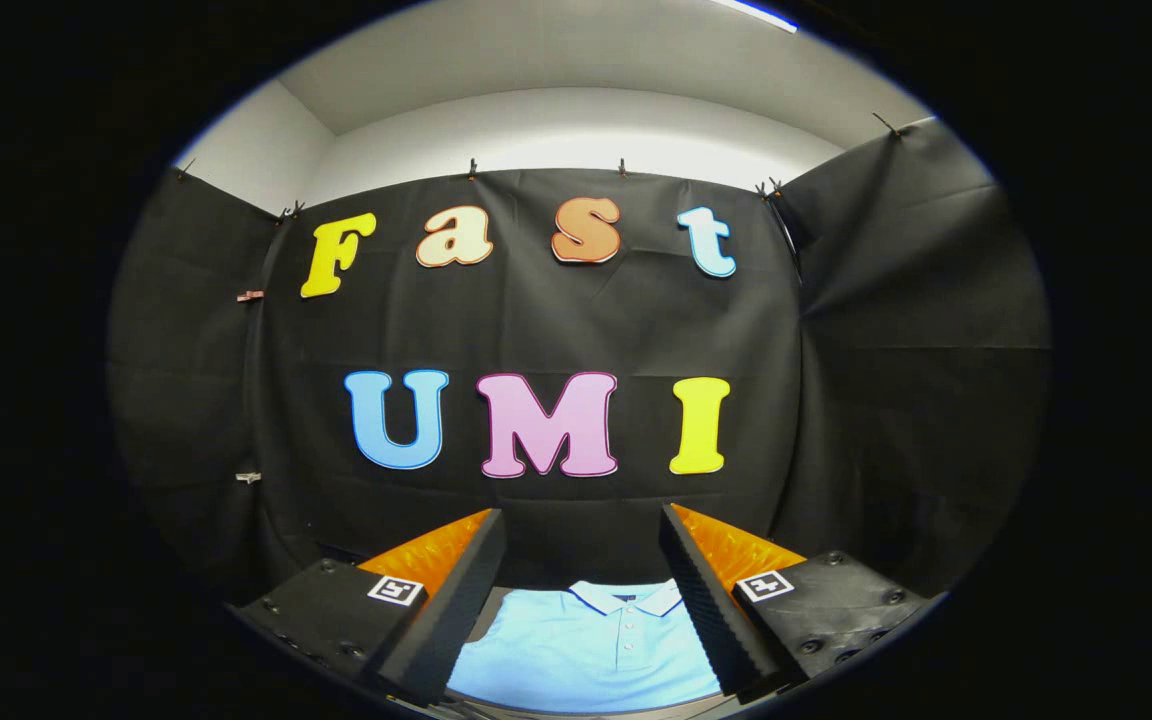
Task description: Put the clothes into the washing machine and then close the washing machine lid.
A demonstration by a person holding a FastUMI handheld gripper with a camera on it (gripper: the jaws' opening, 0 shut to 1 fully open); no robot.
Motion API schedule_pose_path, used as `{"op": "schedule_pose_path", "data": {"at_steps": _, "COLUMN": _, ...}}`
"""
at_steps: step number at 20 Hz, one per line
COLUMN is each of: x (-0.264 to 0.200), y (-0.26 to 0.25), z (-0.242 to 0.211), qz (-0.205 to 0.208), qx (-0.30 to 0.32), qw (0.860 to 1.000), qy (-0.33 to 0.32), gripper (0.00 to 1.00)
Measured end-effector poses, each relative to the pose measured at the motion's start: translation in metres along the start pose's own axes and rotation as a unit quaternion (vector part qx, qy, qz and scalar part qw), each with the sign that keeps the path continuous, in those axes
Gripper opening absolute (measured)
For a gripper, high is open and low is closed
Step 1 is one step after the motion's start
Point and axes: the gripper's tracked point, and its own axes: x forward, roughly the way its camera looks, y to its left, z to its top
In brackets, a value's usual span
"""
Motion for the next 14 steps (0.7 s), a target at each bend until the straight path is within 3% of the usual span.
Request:
{"op": "schedule_pose_path", "data": {"at_steps": 8, "x": 0.007, "y": -0.002, "z": -0.016, "qz": -0.004, "qx": -0.001, "qw": 1.000, "qy": 0.016, "gripper": 0.98}}
{"op": "schedule_pose_path", "data": {"at_steps": 14, "x": 0.025, "y": -0.018, "z": -0.057, "qz": -0.019, "qx": 0.009, "qw": 0.998, "qy": 0.055, "gripper": 0.98}}
